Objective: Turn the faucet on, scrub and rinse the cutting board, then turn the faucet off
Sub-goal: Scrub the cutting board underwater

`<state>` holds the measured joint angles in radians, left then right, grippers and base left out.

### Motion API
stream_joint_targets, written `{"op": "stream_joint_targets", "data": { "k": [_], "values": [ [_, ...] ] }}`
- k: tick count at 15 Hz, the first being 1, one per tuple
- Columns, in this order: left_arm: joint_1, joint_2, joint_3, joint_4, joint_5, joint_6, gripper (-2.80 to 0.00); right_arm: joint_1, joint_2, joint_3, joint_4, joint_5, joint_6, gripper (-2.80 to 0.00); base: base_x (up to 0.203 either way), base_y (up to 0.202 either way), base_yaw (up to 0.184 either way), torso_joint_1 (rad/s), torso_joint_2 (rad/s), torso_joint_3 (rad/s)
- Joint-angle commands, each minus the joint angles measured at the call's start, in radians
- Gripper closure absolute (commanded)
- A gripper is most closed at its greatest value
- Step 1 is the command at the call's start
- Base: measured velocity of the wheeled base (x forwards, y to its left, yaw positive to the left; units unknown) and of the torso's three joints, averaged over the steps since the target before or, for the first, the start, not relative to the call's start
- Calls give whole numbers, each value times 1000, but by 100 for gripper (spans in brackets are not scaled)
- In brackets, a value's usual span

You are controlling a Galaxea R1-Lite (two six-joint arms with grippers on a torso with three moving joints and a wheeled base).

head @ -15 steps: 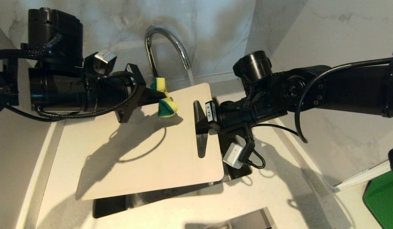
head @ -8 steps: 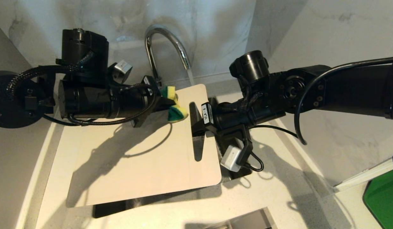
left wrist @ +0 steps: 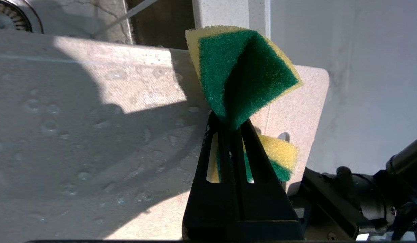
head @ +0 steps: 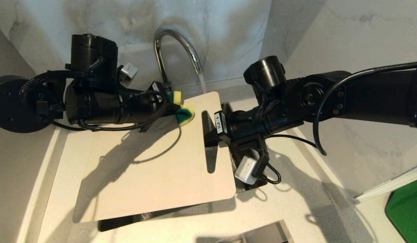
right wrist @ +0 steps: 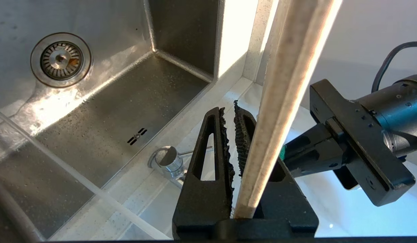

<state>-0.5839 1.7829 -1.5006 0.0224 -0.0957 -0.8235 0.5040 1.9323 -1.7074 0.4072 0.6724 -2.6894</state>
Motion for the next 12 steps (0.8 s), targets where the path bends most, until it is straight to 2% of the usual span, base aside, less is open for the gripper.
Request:
{"op": "stream_joint_targets", "data": {
  "k": [1,6,12],
  "values": [
    [19,-11,17,5,-1,0,0,-1,-1,3,2,4,-15,0,0,0,0,0,0,0],
    [74,-40,142,-4,-9,61,0,0,-1,7,1,4,-17,0,0,0,0,0,0,0],
    [248,-59,247,-8,-76,139,0,1,-19,17,1,4,-16,0,0,0,0,0,0,0]
  ]
}}
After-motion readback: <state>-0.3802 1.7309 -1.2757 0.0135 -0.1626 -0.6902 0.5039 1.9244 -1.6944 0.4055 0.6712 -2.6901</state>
